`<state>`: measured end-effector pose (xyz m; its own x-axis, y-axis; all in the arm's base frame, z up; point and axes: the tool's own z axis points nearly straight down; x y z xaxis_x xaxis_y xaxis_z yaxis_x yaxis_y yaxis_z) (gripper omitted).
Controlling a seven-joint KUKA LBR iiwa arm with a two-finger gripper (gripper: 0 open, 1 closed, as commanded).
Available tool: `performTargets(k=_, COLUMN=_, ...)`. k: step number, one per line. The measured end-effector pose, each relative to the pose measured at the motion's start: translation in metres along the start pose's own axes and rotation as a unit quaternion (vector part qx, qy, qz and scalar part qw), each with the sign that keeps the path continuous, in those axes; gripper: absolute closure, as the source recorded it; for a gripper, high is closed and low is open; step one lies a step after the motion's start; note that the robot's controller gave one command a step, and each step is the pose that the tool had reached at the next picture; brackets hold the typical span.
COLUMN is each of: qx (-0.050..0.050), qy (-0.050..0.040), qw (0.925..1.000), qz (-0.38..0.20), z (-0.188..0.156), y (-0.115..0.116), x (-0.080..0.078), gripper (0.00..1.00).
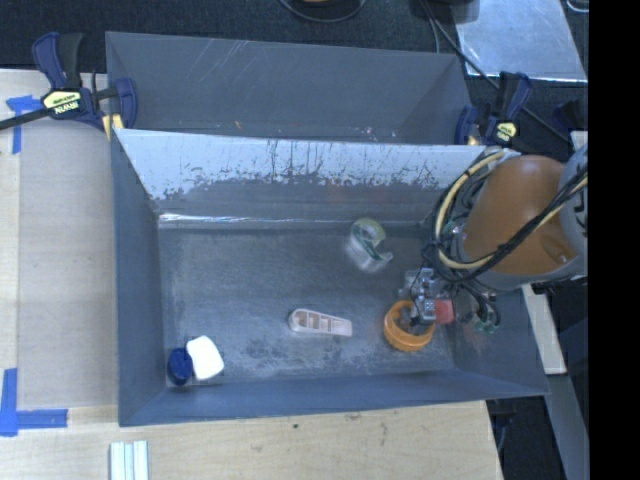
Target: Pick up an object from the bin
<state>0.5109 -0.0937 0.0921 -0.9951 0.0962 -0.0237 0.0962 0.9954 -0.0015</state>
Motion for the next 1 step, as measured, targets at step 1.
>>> performTargets(k=1, qx=0.000, qy=0.0000, qw=1.0000, qz=0.000, z=0.0000, y=0.0000, x=0.0000, gripper=1.00)
